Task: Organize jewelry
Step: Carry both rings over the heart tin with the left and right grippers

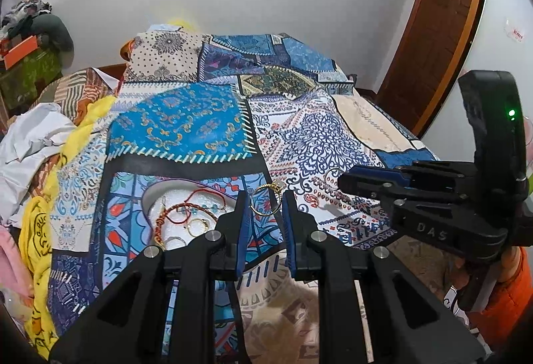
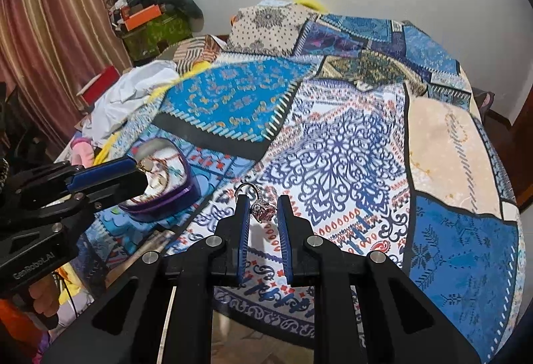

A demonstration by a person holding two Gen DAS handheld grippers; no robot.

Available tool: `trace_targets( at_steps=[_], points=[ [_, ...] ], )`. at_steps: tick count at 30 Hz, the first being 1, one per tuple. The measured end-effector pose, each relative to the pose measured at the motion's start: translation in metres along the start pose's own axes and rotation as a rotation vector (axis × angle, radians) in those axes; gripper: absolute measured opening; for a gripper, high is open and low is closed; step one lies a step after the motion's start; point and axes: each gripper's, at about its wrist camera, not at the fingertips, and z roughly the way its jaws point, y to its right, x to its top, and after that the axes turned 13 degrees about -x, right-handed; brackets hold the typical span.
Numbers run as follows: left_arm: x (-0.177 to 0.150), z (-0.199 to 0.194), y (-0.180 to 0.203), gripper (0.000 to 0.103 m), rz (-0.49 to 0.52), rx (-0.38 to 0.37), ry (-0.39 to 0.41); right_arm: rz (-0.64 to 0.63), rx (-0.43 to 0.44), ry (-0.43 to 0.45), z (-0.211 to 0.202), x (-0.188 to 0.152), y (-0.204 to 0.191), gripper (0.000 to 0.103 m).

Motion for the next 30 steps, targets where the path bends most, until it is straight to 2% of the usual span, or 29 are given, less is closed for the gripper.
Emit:
trace_targets(
  at_steps=[9, 17, 30],
  points=[
    [0.000, -0.027, -0.003, 0.018, 0.001, 0.030, 0.052, -0.001, 0.018, 0.081, -0.031, 0.014, -0.014, 0.015],
    [-0.001, -0.054, -0.019, 0.018, -0.017, 0.071, 0.097, -0.026, 0.052, 0.119, -0.043, 0.023, -0.038, 0.015],
    [-0.016, -0.062, -0.055, 0.018, -0.072, 0.115, 0.088, -0.065, 0.112, 0.092, -0.022, 0.030, -0.075, 0.015]
  ],
)
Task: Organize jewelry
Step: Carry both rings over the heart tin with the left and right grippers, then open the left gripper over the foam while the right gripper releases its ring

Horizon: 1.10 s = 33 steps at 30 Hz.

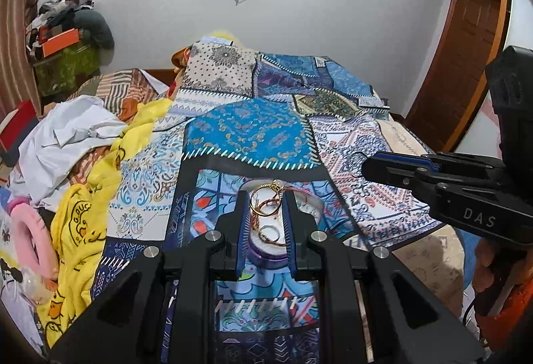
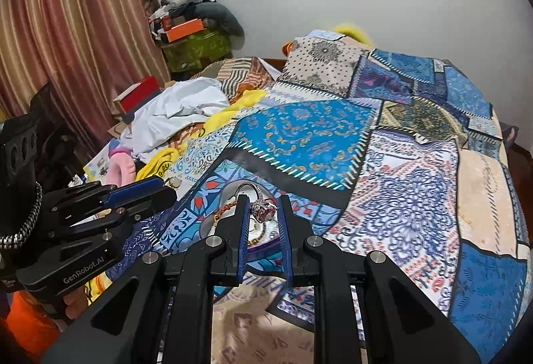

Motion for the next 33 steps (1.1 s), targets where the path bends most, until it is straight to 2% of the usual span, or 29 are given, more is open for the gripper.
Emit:
trace_targets(
  at_steps=[8, 21, 33],
  points=[
    [-0.012, 0.025, -0.007, 0.018, -0.013, -0.031, -0.060, 0.015, 0.017, -0.051, 0.025, -0.002, -0.002, 0.015],
    [-0.010, 0.057, -0.012, 0.018, -0.015, -0.056, -0.105, 0.000, 0.036, -0.157, 0.062, -0.013, -0.006, 0.015],
    [-0.011, 0.071, -0.014, 0.018, -0.030, -0.063, -0.136, -0.002, 0.037, -0.189, 0.072, -0.016, -0.006, 0.015]
  ],
)
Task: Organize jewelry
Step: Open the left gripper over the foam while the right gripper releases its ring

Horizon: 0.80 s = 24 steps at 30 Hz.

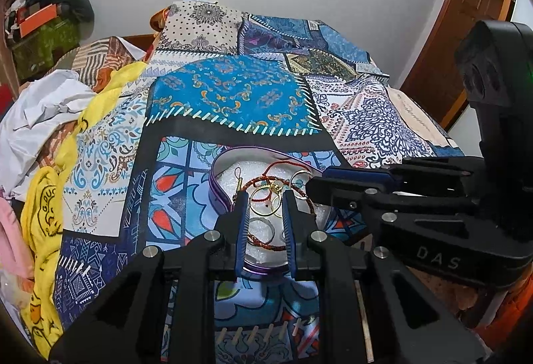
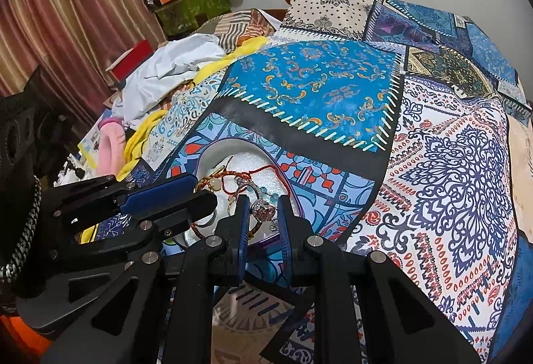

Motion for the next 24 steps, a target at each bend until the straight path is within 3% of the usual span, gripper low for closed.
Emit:
trace_targets(
  at_steps=[12, 24],
  points=[
    [0.001, -0.022, 0.008, 0.018, 0.007, 0.029, 0.022, 0.027, 0.017, -0.037, -0.004, 0.001, 0.004, 0.016],
    [0.012, -0.079, 0.034, 0.018, 0.049, 0.074, 0.138, 0.024, -0.024, 0.110, -0.069, 0.005, 0.004, 0.018]
  ],
)
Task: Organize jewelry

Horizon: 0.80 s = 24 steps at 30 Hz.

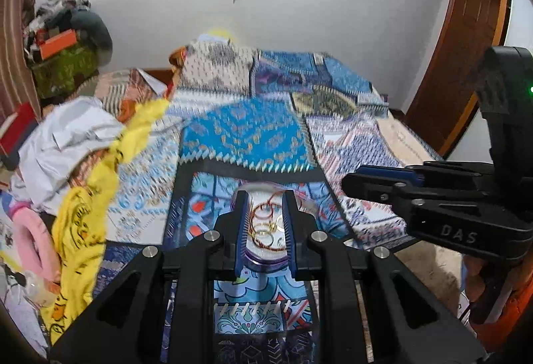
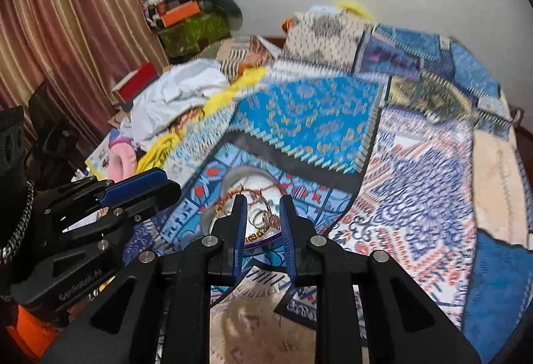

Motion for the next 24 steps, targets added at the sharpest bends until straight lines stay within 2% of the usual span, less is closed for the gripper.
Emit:
trace_targets(
  at_steps=[4, 8, 11, 12, 13, 15, 18, 21, 24],
  points=[
    [0.014, -0.034, 0.018, 0.018, 0.043, 0.020, 0.089, 0.006, -0.026, 0.118, -0.045, 0.004, 0.000, 0.018],
    [0.026, -0.078, 0.044, 0.020, 0.095, 0.034, 0.212, 0.021, -0.042, 0.257, -0.094, 0.005, 0.000, 0.018],
    [0.031, -0.110, 0.062, 0.028, 0.133, 0.043, 0.304, 0.032, -0.066, 0.391, -0.140, 0.001, -0.003, 0.020],
    [0.031, -0.117, 0.067, 0.035, 0.141, 0.045, 0.326, 0.035, -0.074, 0.431, -0.153, -0.001, -0.004, 0.026],
    [0.031, -0.129, 0.074, 0.043, 0.154, 0.047, 0.362, 0.041, -0.084, 0.476, -0.166, -0.004, -0.005, 0.037],
    [0.029, -0.144, 0.083, 0.051, 0.168, 0.049, 0.409, 0.059, -0.106, 0.558, -0.188, -0.010, -0.006, 0.052],
    [0.026, -0.162, 0.096, 0.060, 0.190, 0.074, 0.462, 0.075, -0.137, 0.652, -0.211, -0.019, -0.011, 0.065],
    [0.021, -0.174, 0.104, 0.071, 0.203, 0.116, 0.506, 0.089, -0.170, 0.700, -0.224, -0.027, -0.015, 0.084],
    [0.017, -0.180, 0.106, 0.098, 0.193, 0.150, 0.531, 0.111, -0.203, 0.731, -0.229, -0.033, -0.017, 0.097]
  ],
)
